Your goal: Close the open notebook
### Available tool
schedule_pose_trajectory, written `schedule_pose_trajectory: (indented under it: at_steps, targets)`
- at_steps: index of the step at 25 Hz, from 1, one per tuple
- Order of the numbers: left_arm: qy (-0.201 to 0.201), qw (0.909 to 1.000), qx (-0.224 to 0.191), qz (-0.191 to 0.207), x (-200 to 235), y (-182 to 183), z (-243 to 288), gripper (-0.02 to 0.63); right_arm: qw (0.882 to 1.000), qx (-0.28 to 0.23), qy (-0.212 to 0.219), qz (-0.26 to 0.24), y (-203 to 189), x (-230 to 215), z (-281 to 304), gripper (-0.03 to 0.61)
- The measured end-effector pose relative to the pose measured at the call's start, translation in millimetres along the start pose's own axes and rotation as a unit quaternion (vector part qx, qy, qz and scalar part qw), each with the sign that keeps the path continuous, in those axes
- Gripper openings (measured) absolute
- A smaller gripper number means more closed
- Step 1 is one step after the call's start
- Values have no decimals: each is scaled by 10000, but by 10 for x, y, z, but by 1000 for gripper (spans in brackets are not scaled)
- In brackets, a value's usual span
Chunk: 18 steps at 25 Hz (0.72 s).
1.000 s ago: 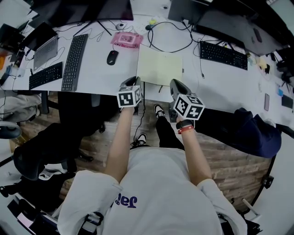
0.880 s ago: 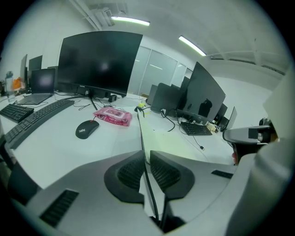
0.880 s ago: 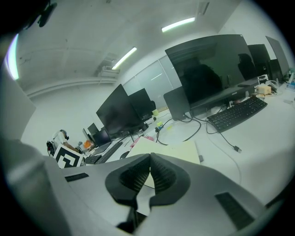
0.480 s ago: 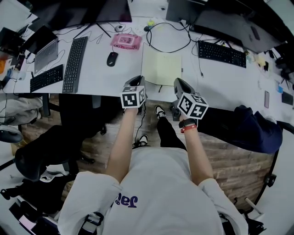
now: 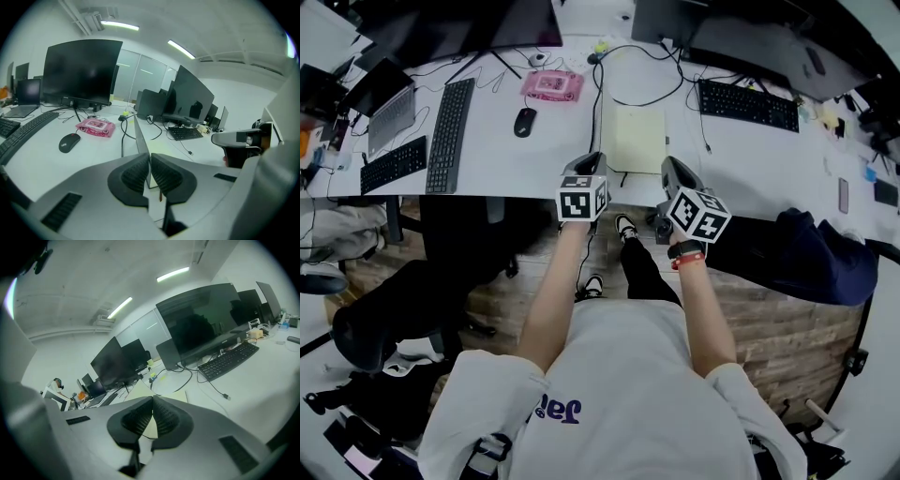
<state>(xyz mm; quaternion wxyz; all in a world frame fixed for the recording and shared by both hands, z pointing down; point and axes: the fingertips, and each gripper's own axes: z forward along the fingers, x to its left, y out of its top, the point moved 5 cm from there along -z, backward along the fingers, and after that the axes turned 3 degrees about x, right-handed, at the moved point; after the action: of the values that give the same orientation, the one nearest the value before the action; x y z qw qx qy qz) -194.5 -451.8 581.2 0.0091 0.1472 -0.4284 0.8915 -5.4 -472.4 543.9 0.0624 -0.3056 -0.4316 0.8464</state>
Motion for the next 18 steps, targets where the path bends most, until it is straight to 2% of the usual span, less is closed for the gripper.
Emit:
schedule_pose_trajectory:
  at_steps: [11,18]
  targets:
    - [-127,9991,74,400,-401,30,118,34,9996,-158,-158,142,24,-182,-189,0]
    - [-218,9984,199,481,-608,15,231,35,9991,-235,-277,233,33,-323,-304,0]
